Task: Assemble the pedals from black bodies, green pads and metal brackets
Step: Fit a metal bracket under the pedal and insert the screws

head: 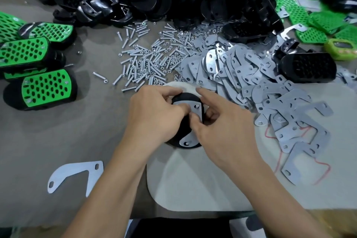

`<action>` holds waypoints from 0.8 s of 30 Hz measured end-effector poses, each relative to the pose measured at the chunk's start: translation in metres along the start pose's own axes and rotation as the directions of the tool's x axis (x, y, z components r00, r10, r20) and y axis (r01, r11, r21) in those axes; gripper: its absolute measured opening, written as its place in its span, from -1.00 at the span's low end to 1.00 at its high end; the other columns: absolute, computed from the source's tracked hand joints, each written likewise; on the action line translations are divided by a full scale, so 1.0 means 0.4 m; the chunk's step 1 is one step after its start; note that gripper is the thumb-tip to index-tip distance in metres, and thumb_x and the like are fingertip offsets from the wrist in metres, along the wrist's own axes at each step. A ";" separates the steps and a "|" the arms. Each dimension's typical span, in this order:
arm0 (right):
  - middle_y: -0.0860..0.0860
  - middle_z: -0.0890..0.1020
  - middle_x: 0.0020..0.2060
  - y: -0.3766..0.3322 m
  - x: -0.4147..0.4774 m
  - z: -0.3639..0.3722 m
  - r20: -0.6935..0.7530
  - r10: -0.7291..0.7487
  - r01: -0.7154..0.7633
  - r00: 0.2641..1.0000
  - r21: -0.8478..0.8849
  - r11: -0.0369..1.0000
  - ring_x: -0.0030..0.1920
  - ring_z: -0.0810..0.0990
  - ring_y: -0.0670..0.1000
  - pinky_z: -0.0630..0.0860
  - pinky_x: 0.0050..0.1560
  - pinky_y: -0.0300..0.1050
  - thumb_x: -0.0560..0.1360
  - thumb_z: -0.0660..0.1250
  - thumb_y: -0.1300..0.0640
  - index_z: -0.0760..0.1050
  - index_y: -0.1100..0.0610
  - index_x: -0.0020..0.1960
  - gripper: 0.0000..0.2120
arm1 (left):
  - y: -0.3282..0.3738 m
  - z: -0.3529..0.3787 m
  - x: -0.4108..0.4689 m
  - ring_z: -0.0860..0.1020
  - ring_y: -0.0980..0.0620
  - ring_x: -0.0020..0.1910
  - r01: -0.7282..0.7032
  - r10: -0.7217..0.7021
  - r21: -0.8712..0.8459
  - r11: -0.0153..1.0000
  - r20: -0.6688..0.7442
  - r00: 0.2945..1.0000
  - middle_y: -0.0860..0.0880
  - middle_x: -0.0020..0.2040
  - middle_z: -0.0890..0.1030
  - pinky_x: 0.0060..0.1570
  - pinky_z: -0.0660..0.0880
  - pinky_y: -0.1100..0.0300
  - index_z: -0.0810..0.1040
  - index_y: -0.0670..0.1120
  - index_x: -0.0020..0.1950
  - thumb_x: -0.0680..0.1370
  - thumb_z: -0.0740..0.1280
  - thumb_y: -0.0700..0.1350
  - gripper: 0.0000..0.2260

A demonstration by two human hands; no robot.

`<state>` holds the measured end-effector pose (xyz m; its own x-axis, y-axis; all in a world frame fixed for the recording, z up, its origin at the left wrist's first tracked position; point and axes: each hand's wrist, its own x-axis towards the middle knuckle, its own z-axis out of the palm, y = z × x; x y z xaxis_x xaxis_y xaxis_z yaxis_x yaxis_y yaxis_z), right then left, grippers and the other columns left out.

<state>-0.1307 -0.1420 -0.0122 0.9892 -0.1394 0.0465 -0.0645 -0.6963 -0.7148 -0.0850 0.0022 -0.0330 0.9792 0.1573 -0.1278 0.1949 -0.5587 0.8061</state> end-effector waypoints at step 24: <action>-0.07 0.66 -0.34 -0.030 0.007 0.003 -0.028 0.019 -0.022 0.999 -0.112 0.993 -0.20 0.64 0.12 0.60 -0.13 -0.01 0.46 0.38 0.07 0.58 -0.13 0.19 -0.69 | -0.030 -0.036 -0.009 0.40 0.20 -0.38 -0.200 0.215 -0.099 0.975 0.166 0.963 0.19 -0.38 0.44 -0.26 0.36 0.26 0.68 0.24 0.15 0.40 0.44 0.11 -0.67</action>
<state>-0.1270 -0.1333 -0.0045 0.9837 -0.1721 0.0529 -0.1003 -0.7679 -0.6327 -0.0918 0.0201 -0.0338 0.9936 -0.1034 -0.0458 -0.0115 -0.4951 0.8688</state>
